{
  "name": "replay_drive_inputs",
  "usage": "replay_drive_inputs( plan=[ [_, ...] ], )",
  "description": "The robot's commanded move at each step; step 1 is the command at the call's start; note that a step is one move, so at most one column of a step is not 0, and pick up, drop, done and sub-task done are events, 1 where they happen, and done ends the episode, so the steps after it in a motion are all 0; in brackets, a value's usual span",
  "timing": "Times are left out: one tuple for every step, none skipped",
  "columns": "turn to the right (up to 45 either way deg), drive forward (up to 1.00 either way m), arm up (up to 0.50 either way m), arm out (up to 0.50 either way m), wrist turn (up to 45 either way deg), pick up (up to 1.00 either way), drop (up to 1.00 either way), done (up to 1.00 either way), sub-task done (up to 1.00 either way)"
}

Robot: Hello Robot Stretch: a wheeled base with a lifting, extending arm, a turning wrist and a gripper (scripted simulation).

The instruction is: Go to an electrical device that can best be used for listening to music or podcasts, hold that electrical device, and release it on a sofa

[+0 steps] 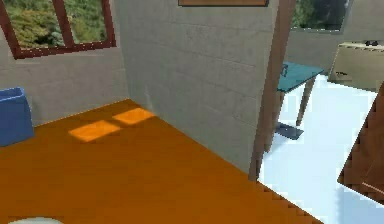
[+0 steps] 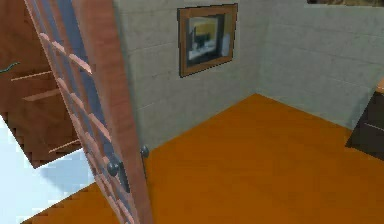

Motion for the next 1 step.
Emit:
replay_drive_inputs(
  plan=[
    [18.0, 0.0, 0.0, 0.0, 0.0, 0.0, 0.0, 0.0, 0.0]
  ],
)
